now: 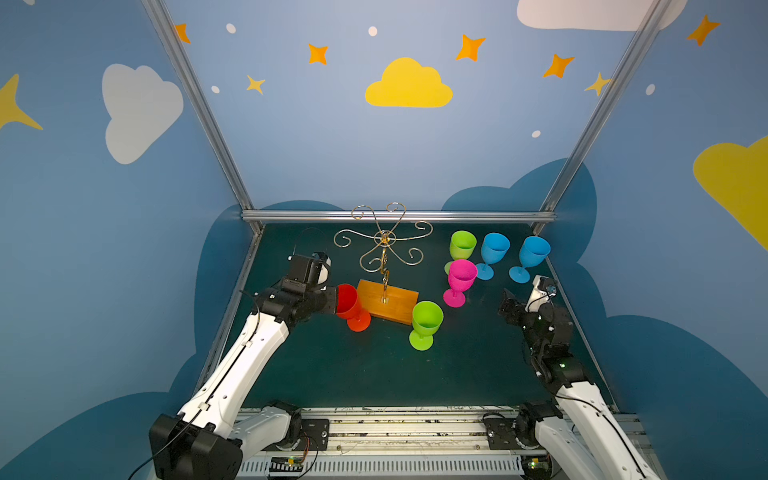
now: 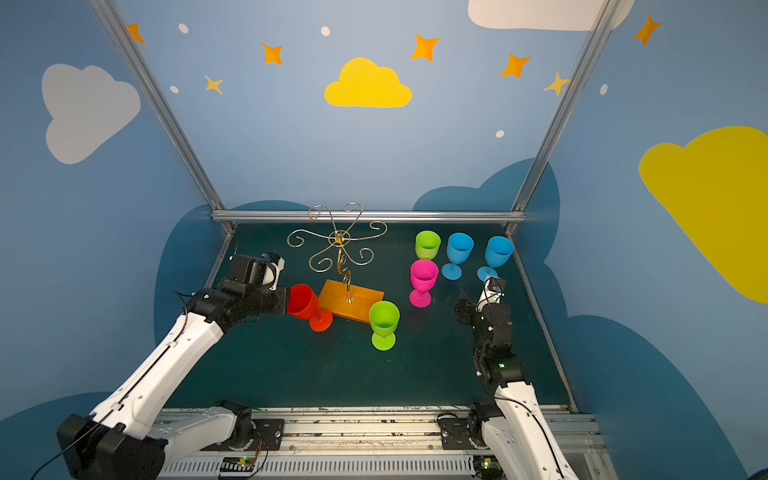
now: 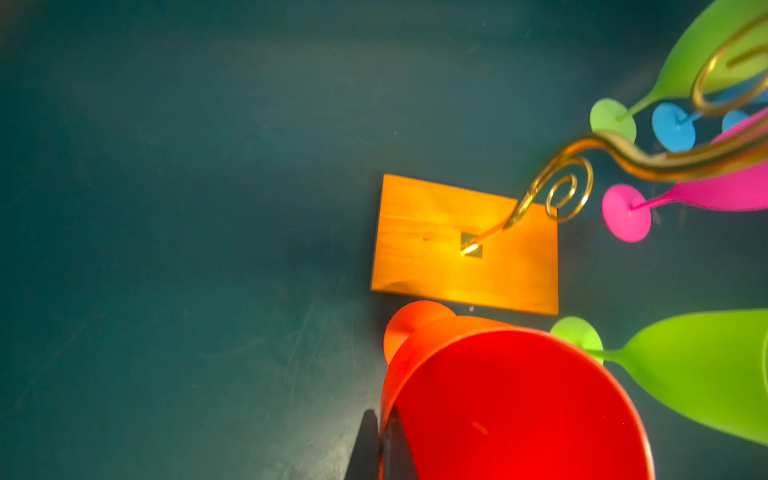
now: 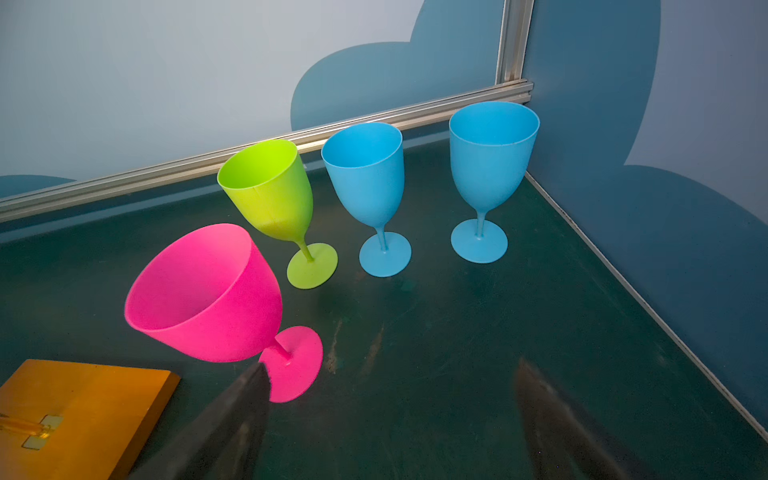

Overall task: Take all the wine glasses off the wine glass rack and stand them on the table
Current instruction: 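Lower the red glass upright beside the rack base with the left gripper, then open the left gripper and withdraw both arms toward the robot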

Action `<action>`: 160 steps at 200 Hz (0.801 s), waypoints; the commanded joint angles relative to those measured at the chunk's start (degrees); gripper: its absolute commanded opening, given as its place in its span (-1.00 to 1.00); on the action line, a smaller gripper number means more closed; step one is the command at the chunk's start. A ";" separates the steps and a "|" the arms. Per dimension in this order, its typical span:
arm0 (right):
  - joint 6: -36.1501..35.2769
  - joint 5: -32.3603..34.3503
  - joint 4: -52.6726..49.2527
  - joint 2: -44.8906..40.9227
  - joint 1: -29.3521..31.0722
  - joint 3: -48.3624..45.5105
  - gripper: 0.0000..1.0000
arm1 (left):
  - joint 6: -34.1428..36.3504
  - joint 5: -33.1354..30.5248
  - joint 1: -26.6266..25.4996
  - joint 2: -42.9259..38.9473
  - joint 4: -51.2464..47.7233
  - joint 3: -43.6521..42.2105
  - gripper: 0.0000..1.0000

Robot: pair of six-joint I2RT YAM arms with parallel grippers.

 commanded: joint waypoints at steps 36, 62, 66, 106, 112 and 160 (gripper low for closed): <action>0.80 -1.33 -0.35 -0.99 -0.47 -0.03 0.81 | 0.49 -2.88 -3.39 2.38 -3.29 -1.76 -0.94; 1.15 -1.38 -0.27 -0.85 -0.55 -0.34 0.81 | 0.01 -4.24 -4.42 3.85 -1.82 -2.35 -0.86; 1.11 -1.34 -0.29 -0.88 -0.53 -0.36 0.81 | -0.10 -4.35 -4.60 4.07 -1.67 -2.37 -0.83; 1.15 -1.32 -0.27 -1.26 -0.99 -0.52 0.80 | -1.04 -4.81 -4.99 3.31 0.79 -3.59 -0.26; 1.19 -1.41 -0.17 -1.19 -1.04 -0.48 0.80 | -1.07 -4.90 -4.93 2.80 1.19 -3.81 -0.20; 0.92 -2.64 0.70 -0.28 -1.85 -0.22 0.81 | -1.35 -6.35 -4.94 -2.97 3.91 -6.07 0.97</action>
